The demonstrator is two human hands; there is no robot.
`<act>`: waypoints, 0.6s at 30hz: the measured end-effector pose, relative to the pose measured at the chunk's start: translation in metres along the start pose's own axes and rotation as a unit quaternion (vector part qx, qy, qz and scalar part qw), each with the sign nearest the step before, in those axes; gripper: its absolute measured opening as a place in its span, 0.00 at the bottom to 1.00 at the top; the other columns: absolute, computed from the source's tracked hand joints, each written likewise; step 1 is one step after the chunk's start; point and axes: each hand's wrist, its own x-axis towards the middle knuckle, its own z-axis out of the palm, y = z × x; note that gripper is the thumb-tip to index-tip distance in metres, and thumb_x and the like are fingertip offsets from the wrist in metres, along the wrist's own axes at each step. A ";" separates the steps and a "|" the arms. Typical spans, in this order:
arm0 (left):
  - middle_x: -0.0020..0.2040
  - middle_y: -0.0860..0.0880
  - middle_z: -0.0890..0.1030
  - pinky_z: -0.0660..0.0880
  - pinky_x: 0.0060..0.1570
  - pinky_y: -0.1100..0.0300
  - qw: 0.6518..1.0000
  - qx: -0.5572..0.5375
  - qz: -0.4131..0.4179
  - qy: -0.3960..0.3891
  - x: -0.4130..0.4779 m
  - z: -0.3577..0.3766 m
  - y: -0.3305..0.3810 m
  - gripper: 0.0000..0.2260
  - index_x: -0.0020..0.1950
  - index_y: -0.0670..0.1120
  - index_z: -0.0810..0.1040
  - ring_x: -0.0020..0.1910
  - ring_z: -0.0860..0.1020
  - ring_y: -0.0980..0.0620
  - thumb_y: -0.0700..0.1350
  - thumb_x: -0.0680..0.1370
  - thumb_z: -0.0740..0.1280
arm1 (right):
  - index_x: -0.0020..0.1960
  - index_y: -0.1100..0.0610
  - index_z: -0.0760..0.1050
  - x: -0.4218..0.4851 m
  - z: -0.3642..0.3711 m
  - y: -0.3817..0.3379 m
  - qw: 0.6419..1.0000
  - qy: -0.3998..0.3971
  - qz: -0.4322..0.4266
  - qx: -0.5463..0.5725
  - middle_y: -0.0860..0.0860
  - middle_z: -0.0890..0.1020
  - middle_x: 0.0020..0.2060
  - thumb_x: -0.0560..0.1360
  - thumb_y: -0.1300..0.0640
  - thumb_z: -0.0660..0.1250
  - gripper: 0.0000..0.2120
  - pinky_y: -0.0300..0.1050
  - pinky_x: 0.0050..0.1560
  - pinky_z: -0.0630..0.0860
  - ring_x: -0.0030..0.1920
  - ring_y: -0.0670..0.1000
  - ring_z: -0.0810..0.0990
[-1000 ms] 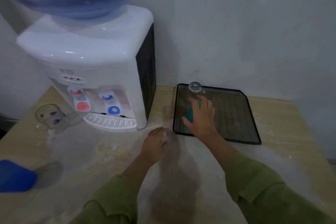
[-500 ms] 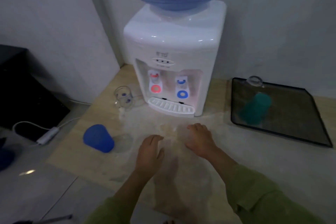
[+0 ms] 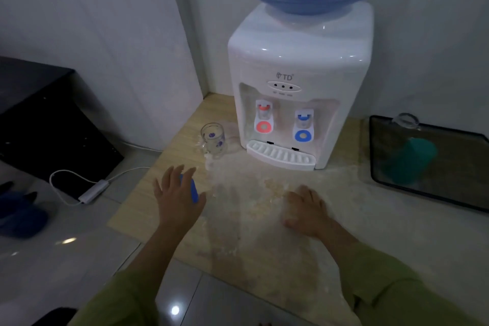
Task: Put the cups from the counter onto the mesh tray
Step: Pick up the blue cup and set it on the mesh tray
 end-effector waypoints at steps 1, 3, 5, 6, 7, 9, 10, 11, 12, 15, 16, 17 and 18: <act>0.75 0.44 0.63 0.53 0.72 0.37 0.999 0.005 -0.025 -0.026 0.002 -0.001 -0.003 0.29 0.71 0.51 0.65 0.75 0.57 0.40 0.54 0.72 0.68 | 0.73 0.45 0.55 -0.001 -0.001 -0.001 1.000 -0.002 0.001 0.000 0.57 0.45 0.77 0.72 0.43 0.63 0.32 0.61 0.75 0.47 0.77 0.61 0.43; 0.77 0.44 0.58 0.61 0.70 0.39 0.997 0.001 -0.045 -0.060 0.004 -0.001 -0.006 0.31 0.74 0.52 0.60 0.75 0.56 0.40 0.54 0.74 0.67 | 0.73 0.45 0.55 -0.001 -0.001 0.000 1.000 -0.007 -0.001 0.002 0.56 0.44 0.77 0.72 0.44 0.63 0.32 0.61 0.75 0.47 0.77 0.61 0.42; 0.76 0.43 0.59 0.70 0.64 0.40 0.997 -0.011 -0.047 -0.067 0.004 0.000 -0.009 0.31 0.74 0.51 0.60 0.74 0.58 0.39 0.52 0.74 0.67 | 0.72 0.45 0.55 0.000 -0.001 0.000 1.000 -0.008 -0.002 0.001 0.56 0.44 0.77 0.72 0.43 0.63 0.33 0.61 0.75 0.47 0.77 0.61 0.42; 0.76 0.43 0.61 0.73 0.61 0.41 0.997 -0.017 -0.047 -0.065 0.004 0.000 -0.009 0.31 0.74 0.51 0.61 0.73 0.59 0.39 0.51 0.74 0.68 | 0.72 0.44 0.54 0.002 0.001 0.002 1.000 -0.010 -0.001 -0.001 0.56 0.44 0.77 0.71 0.43 0.64 0.33 0.62 0.75 0.47 0.77 0.61 0.42; 0.74 0.43 0.63 0.74 0.58 0.42 0.997 -0.024 -0.044 -0.059 0.005 -0.001 -0.007 0.30 0.73 0.50 0.62 0.71 0.61 0.38 0.50 0.73 0.69 | 0.72 0.44 0.54 0.002 0.000 0.003 1.000 -0.014 0.003 -0.003 0.56 0.44 0.77 0.71 0.43 0.64 0.34 0.62 0.75 0.47 0.77 0.60 0.42; 0.71 0.43 0.65 0.75 0.54 0.43 0.997 -0.044 -0.040 -0.048 0.006 -0.001 -0.001 0.30 0.72 0.50 0.64 0.68 0.64 0.38 0.50 0.72 0.70 | 0.73 0.44 0.54 0.004 0.001 0.005 1.000 -0.026 0.009 -0.008 0.55 0.44 0.78 0.70 0.44 0.66 0.35 0.61 0.74 0.48 0.77 0.60 0.43; 0.71 0.43 0.65 0.75 0.54 0.44 0.996 -0.060 -0.040 -0.045 0.008 -0.001 0.005 0.30 0.72 0.51 0.64 0.67 0.64 0.39 0.51 0.72 0.70 | 0.73 0.44 0.55 0.006 0.002 0.006 1.000 -0.029 0.011 -0.004 0.55 0.46 0.78 0.70 0.43 0.66 0.35 0.60 0.74 0.49 0.77 0.60 0.44; 0.70 0.43 0.65 0.74 0.55 0.44 0.995 -0.085 -0.039 -0.044 0.010 -0.002 0.013 0.30 0.72 0.50 0.64 0.67 0.64 0.39 0.51 0.72 0.70 | 0.72 0.44 0.57 0.005 -0.001 0.004 1.000 -0.022 0.011 0.003 0.55 0.51 0.77 0.71 0.42 0.65 0.33 0.60 0.74 0.51 0.77 0.60 0.48; 0.69 0.43 0.65 0.73 0.56 0.44 0.991 -0.118 -0.040 -0.042 0.012 -0.002 0.021 0.30 0.72 0.50 0.64 0.67 0.65 0.39 0.51 0.72 0.70 | 0.71 0.45 0.60 0.008 -0.001 0.002 1.000 -0.005 0.008 0.006 0.55 0.58 0.75 0.71 0.40 0.63 0.31 0.58 0.74 0.55 0.75 0.60 0.54; 0.66 0.42 0.67 0.71 0.61 0.48 0.966 -0.254 -0.031 -0.033 0.017 -0.001 0.055 0.29 0.69 0.47 0.67 0.65 0.69 0.42 0.51 0.71 0.72 | 0.65 0.51 0.69 0.007 -0.009 -0.003 0.998 0.044 -0.013 0.034 0.54 0.75 0.62 0.75 0.38 0.54 0.25 0.54 0.65 0.68 0.65 0.59 0.71; 0.65 0.42 0.68 0.71 0.61 0.50 0.954 -0.296 -0.021 -0.032 0.018 0.000 0.067 0.28 0.68 0.47 0.68 0.63 0.70 0.44 0.52 0.71 0.72 | 0.63 0.53 0.71 0.005 -0.014 -0.005 0.996 0.063 -0.028 0.064 0.54 0.77 0.59 0.77 0.40 0.52 0.23 0.53 0.61 0.71 0.61 0.59 0.75; 0.64 0.43 0.69 0.71 0.60 0.53 0.943 -0.330 -0.012 -0.034 0.018 0.001 0.079 0.28 0.67 0.47 0.68 0.60 0.71 0.47 0.52 0.71 0.72 | 0.61 0.55 0.72 0.000 -0.021 -0.010 0.989 0.078 -0.038 0.121 0.55 0.78 0.58 0.79 0.44 0.52 0.20 0.52 0.59 0.73 0.59 0.58 0.77; 0.63 0.44 0.69 0.71 0.58 0.56 0.935 -0.353 -0.003 -0.036 0.018 0.003 0.091 0.27 0.67 0.47 0.68 0.58 0.71 0.50 0.52 0.71 0.72 | 0.60 0.56 0.73 -0.004 -0.027 -0.012 0.976 0.096 -0.041 0.193 0.56 0.79 0.56 0.80 0.48 0.52 0.18 0.52 0.58 0.74 0.56 0.56 0.78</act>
